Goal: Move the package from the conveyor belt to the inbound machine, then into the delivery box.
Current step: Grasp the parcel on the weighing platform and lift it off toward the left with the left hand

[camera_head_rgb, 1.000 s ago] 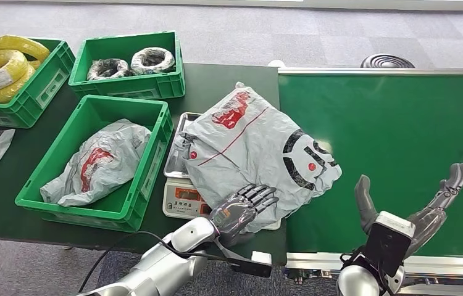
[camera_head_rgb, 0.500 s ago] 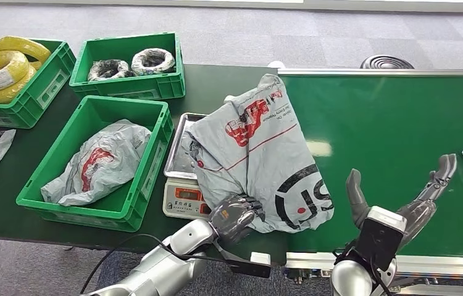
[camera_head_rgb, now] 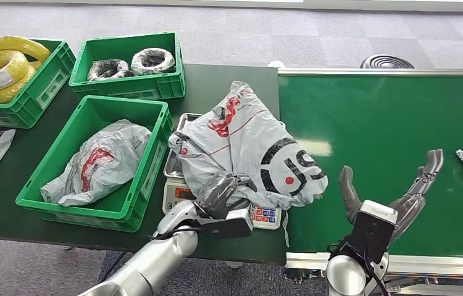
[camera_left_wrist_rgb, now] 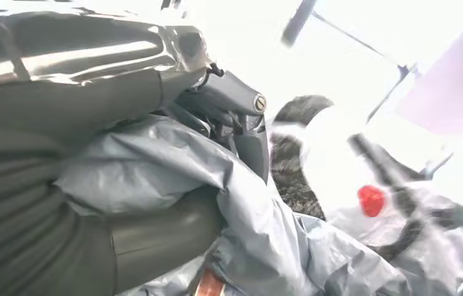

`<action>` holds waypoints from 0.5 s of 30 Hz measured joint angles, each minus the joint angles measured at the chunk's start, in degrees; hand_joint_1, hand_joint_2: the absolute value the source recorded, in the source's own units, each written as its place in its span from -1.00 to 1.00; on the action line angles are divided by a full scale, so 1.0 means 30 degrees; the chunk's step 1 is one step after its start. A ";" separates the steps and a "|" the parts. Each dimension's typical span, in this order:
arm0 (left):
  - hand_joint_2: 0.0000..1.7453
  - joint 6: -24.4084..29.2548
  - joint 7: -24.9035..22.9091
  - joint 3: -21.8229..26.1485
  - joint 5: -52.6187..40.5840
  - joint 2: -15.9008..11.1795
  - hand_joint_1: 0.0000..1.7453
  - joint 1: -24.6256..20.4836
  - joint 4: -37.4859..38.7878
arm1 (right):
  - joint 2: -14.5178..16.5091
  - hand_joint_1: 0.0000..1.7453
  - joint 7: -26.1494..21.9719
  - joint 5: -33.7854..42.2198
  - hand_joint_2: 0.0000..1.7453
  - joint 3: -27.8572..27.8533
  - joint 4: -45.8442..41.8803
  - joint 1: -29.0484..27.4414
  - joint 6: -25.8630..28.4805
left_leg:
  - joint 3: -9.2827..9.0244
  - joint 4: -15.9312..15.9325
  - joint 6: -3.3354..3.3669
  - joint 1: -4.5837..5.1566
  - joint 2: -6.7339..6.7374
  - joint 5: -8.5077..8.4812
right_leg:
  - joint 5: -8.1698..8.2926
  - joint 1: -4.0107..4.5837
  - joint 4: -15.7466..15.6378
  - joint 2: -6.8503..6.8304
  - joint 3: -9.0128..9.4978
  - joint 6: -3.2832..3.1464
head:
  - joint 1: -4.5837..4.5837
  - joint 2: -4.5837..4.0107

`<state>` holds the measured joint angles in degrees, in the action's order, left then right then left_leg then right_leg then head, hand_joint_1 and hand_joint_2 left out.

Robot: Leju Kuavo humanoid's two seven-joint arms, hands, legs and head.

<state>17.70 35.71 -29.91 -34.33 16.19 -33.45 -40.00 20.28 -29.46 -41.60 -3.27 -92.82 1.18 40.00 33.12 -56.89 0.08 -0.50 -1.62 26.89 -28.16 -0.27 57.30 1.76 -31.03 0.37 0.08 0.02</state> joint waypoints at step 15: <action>1.00 0.0611 0.0612 0.7158 0.7992 -0.2074 0.99 -0.0127 -0.6720 | 0.0022 -1.00 -0.1164 0.0767 1.00 -0.0372 0.0437 -0.0451 0.0002 | 0.0016 0.0003 -0.0004 -0.0014 0.0007 -0.0003 | -0.0004 0.0018 0.0007 0.0006 -0.0025 -0.0006 | 0.0000 0.0000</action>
<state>19.53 37.55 -8.44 -10.35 9.97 -33.83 -60.16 20.35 -32.96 -39.30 -4.39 -91.51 -0.17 40.00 33.16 -56.88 0.06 -0.54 -1.60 26.88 -28.17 -0.22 57.31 1.77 -31.10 0.35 0.08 0.02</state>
